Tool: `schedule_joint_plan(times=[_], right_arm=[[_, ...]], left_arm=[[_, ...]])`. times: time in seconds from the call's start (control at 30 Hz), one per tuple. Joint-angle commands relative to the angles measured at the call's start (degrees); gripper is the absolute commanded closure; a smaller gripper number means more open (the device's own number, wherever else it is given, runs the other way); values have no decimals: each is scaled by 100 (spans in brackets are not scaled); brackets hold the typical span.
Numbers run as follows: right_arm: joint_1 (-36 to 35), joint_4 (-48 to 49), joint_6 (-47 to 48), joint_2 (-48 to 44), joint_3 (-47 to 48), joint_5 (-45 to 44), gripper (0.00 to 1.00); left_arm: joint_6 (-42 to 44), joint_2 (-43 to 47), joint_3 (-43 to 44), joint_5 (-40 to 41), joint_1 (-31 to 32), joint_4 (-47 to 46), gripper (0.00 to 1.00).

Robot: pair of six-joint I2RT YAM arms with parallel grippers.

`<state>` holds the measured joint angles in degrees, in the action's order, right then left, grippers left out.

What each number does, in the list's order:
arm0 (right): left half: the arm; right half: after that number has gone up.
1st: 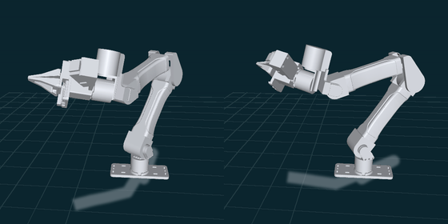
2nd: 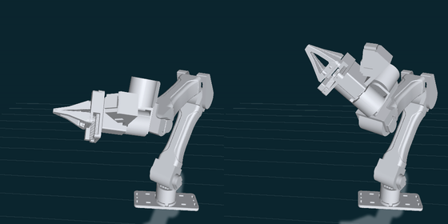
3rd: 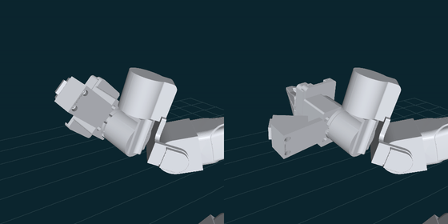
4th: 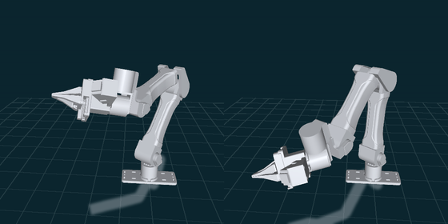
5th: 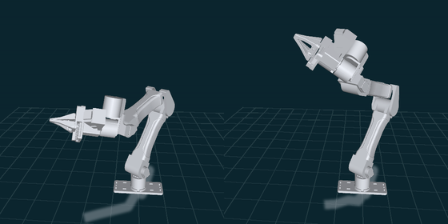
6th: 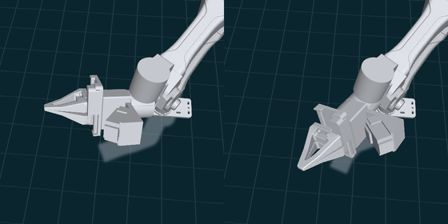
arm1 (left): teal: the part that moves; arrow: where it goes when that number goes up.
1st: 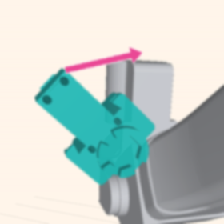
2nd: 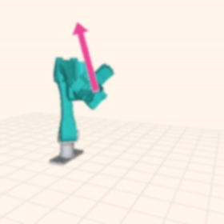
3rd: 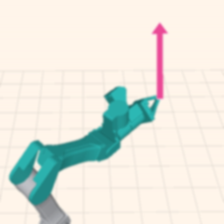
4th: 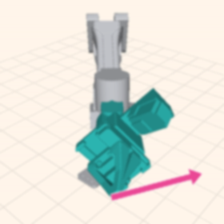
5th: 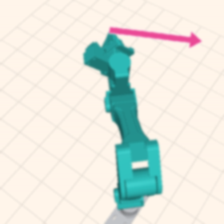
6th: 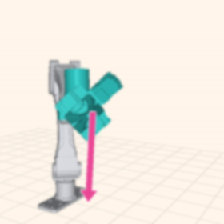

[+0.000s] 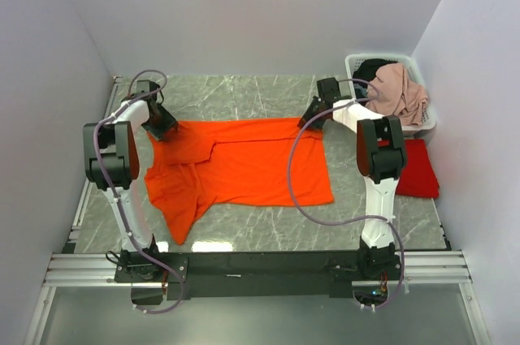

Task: Fold and stack the t-shirts
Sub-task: Fold the tshirt

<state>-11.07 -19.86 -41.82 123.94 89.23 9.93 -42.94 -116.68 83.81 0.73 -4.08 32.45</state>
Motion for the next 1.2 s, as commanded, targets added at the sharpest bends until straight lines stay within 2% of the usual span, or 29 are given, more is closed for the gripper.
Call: schedule_joint_plan(times=[0.0,0.23,0.43,0.5,0.53,0.57,0.63,0.8,0.87,1.0,1.03,1.1,1.13,1.17], right_arm=[[87,-430,-72,411,612,-53,72],[307,-932,-116,1385,2034,79,72],[527,-766,-2,1791,2879,368,71],[588,-687,156,1870,3082,526,71],[588,-686,227,1827,3274,553,71],[588,-695,401,1766,3337,536,71],[588,-643,552,1529,3233,536,70],[440,-668,965,142,2259,238,64],[378,-756,1053,-544,1547,-17,62],[44,-853,1167,-1695,98,-307,62],[-209,-818,1237,-2098,-497,-343,62],[-535,-739,1562,-2452,-1210,-290,63],[-980,-730,1659,-2749,-1433,-255,64],[-1167,-695,1825,-2892,-1661,-246,64]], left_arm=[[-39,-618,468,-187,30,-90,46],[-48,-1470,1680,-407,82,121,41],[-4,-1647,2287,-671,82,-54,26],[31,-1568,2411,-715,82,-37,17],[75,-1420,2516,-680,82,-11,15],[84,-1314,2543,-645,65,42,6],[136,-859,2466,-513,47,86,1],[58,556,1483,-82,21,183,1],[-83,1321,745,409,21,332,2],[-197,2622,-915,647,82,403,6],[-145,3077,-1554,639,117,403,7],[-101,3475,-2094,604,266,473,9],[-40,3816,-2532,577,337,569,10],[-31,3976,-2710,568,633,639,13]])
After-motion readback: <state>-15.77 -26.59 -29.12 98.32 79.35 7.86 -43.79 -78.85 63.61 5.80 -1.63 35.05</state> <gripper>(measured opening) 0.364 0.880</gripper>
